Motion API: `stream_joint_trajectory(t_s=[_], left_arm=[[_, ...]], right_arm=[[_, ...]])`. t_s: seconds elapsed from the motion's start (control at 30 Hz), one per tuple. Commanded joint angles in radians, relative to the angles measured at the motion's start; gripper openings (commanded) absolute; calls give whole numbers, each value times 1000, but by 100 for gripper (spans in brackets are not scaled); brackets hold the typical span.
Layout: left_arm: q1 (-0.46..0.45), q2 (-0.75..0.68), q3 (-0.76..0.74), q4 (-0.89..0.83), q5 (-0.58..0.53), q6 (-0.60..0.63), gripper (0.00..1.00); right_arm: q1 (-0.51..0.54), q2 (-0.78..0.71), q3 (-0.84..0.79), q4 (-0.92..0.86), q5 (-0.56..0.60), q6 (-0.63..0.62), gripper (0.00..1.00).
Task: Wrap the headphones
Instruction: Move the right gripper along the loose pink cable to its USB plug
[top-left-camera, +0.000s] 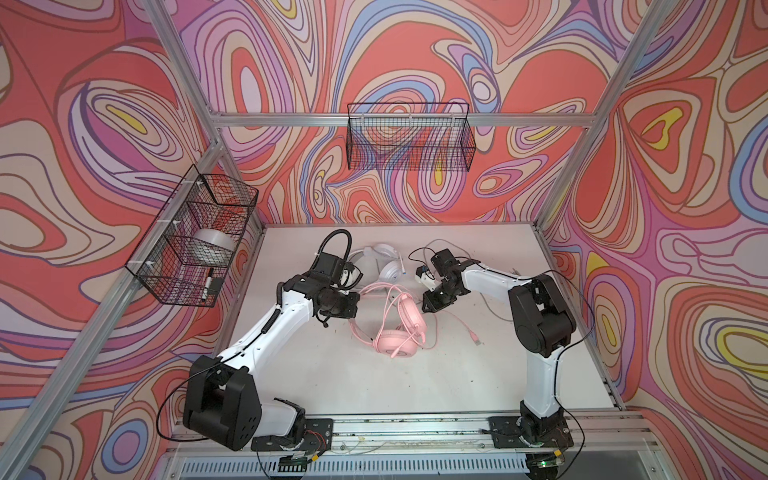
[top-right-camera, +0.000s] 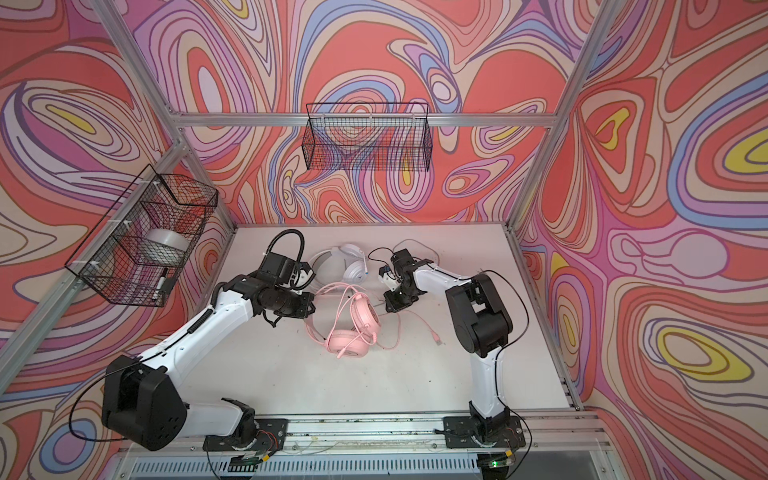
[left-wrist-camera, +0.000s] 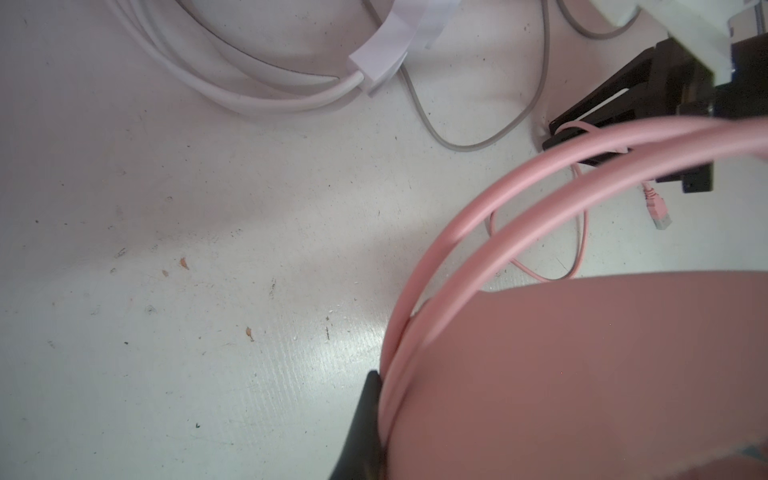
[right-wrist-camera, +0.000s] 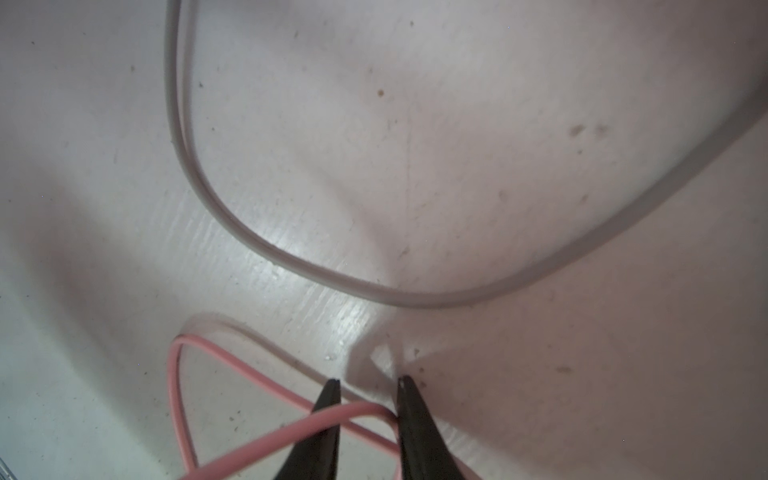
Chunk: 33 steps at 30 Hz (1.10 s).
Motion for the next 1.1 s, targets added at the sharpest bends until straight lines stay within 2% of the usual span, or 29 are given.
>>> stream_joint_trajectory(t_s=[0.0,0.1,0.33,0.53,0.63,0.9,1.07], left_arm=[[6,-29,-1,59,74,-47,0],[12,-35,5,66,75,-57,0],[17,-22,7,65,73,-55,0],[17,-22,-20,83,78,-70,0],[18,-28,-29,89,75,-75,0],[26,-20,-26,89,77,-68,0],[28,-10,-27,94,79,-68,0]], right_arm=[[0,-24,-37,12,-10,25,27],[1,-39,-67,20,-7,33,28],[0,-124,-131,55,12,62,46],[-12,-215,-147,43,32,77,49],[-25,-276,-166,28,52,80,53],[-121,-342,-233,-108,205,143,56],[-138,-369,-263,-212,290,187,56]])
